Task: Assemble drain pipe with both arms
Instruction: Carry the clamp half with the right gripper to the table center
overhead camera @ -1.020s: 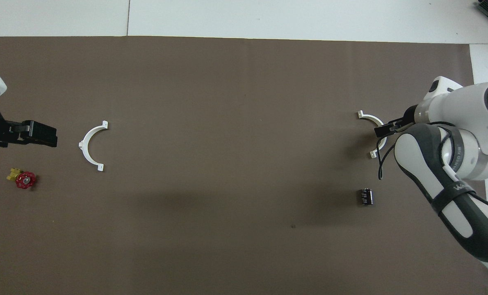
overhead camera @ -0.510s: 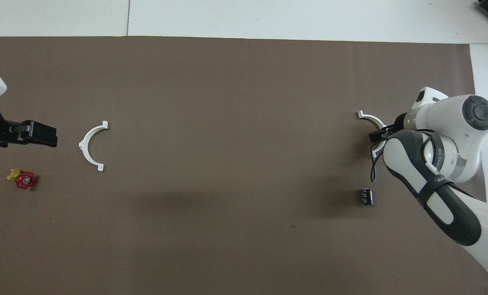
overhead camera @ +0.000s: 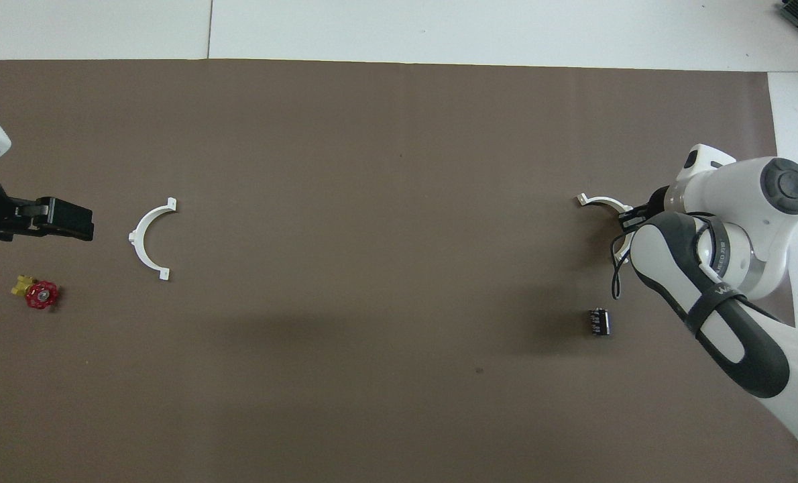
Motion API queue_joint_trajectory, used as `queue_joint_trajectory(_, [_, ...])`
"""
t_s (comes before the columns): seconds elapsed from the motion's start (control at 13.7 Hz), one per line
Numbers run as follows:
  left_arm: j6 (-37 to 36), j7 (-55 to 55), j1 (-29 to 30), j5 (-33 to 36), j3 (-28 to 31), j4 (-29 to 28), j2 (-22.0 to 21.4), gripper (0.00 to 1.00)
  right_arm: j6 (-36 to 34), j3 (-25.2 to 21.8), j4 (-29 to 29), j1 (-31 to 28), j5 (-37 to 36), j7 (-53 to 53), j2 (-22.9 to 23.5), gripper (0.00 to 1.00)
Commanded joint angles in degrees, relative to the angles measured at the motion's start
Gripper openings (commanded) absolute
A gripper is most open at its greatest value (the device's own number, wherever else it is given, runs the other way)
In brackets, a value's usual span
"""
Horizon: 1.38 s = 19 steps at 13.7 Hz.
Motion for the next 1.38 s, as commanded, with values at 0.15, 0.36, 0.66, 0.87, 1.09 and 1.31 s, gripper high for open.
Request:
queue_joint_trajectory(0.15, [1.1, 0.7, 0.8, -0.9, -0.3, -2.0, -1.7, 1.0, -6.8, 0.4, 4.9, 5.6, 0.8, 20.2, -0.5, 0.0])
queue_joint_trajectory(0.36, [1.1, 0.7, 0.8, -0.9, -0.3, -2.0, -1.7, 1.0, -8.7, 0.3, 5.6, 13.1, 0.2, 36.1, -0.7, 0.0])
queue_joint_trajectory(0.66, [1.1, 0.7, 0.8, -0.9, -0.3, -2.0, -1.7, 1.0, -8.3, 0.2, 5.8, 22.9, 0.1, 52.3, -0.6, 0.0])
queue_joint_trajectory(0.87, [1.1, 0.7, 0.8, -0.9, -0.3, -2.0, -1.7, 1.0, -8.0, 0.4, 9.3, 27.9, -4.0, 63.7, 1.8, 0.0])
queue_joint_trajectory(1.09, [1.1, 0.7, 0.8, -0.9, -0.3, -2.0, -1.7, 1.0, -7.5, 0.4, 10.9, 31.9, -5.4, 66.2, 4.1, 0.0])
queue_joint_trajectory(1.31, [1.1, 0.7, 0.8, -0.9, -0.3, -2.0, -1.7, 1.0, -6.0, 0.4, 10.9, 33.7, -6.5, 68.1, 5.4, 0.0])
